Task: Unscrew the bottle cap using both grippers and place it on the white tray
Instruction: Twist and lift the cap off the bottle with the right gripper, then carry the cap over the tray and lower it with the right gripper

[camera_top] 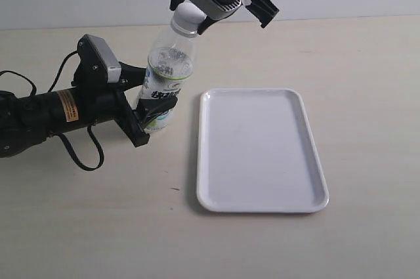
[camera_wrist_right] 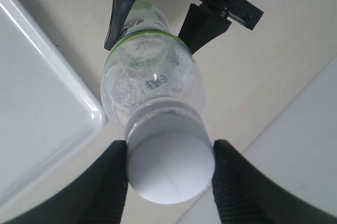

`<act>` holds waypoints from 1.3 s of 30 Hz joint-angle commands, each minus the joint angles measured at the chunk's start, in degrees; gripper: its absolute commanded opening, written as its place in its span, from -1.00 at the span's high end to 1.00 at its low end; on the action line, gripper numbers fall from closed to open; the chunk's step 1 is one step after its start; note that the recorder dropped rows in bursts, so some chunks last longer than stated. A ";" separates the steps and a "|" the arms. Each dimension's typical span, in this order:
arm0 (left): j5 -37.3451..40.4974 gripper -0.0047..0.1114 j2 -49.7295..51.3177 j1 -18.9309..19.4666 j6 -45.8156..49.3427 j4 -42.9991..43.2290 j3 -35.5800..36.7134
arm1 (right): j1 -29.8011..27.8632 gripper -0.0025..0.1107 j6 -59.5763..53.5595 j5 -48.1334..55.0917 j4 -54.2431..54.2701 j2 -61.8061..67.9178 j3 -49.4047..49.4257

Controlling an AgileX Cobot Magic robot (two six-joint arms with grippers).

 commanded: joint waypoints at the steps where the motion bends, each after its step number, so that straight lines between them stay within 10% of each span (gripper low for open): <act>1: -3.72 0.92 -0.92 -0.14 -0.94 -2.37 -0.03 | 0.12 0.96 -0.73 0.69 -0.21 -0.43 -0.37; 15: -3.72 0.92 -0.92 -0.14 -1.36 -2.49 -0.03 | 0.12 0.96 8.35 5.12 0.40 -5.92 -0.37; 31: -3.72 0.92 -0.80 -0.14 -5.03 -6.62 0.09 | -0.44 0.96 88.08 5.59 -18.18 -8.85 -0.37; 39: -7.60 0.92 -0.80 -0.14 -4.92 -12.84 2.17 | -1.37 0.96 107.07 5.59 -18.89 -7.11 3.39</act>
